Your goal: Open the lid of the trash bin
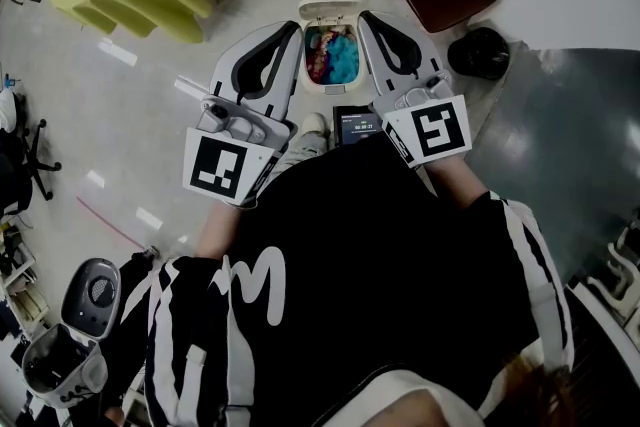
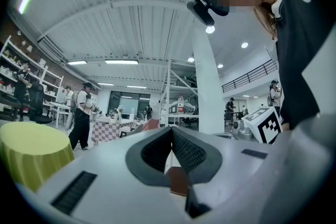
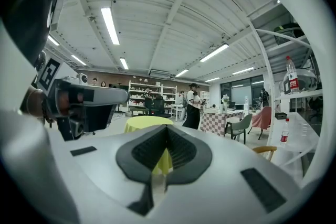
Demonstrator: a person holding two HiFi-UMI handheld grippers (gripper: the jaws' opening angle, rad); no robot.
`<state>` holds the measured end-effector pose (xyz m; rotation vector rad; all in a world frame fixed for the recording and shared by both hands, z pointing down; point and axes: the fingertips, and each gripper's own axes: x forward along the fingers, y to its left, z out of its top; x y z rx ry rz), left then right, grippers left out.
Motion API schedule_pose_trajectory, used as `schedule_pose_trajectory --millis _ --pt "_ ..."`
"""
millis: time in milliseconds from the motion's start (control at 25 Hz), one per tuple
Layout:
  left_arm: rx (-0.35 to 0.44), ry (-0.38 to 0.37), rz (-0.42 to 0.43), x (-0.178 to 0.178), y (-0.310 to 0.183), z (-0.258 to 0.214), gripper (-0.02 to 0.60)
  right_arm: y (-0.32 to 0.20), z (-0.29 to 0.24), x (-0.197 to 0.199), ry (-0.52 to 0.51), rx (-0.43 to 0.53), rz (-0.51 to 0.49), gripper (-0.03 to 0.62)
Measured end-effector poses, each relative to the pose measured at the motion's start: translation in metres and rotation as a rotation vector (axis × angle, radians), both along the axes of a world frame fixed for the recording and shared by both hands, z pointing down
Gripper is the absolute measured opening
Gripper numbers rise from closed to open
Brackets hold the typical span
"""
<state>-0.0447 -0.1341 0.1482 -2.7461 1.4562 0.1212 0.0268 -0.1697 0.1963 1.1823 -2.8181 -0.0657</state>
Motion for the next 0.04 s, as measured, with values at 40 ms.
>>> schedule_pose_trajectory --millis 40 --pt "0.0 0.0 0.0 -0.0003 -0.0002 -0.0002 0.008 -0.0001 -0.0004 -0.0002 0.0 0.001 0.0 0.005"
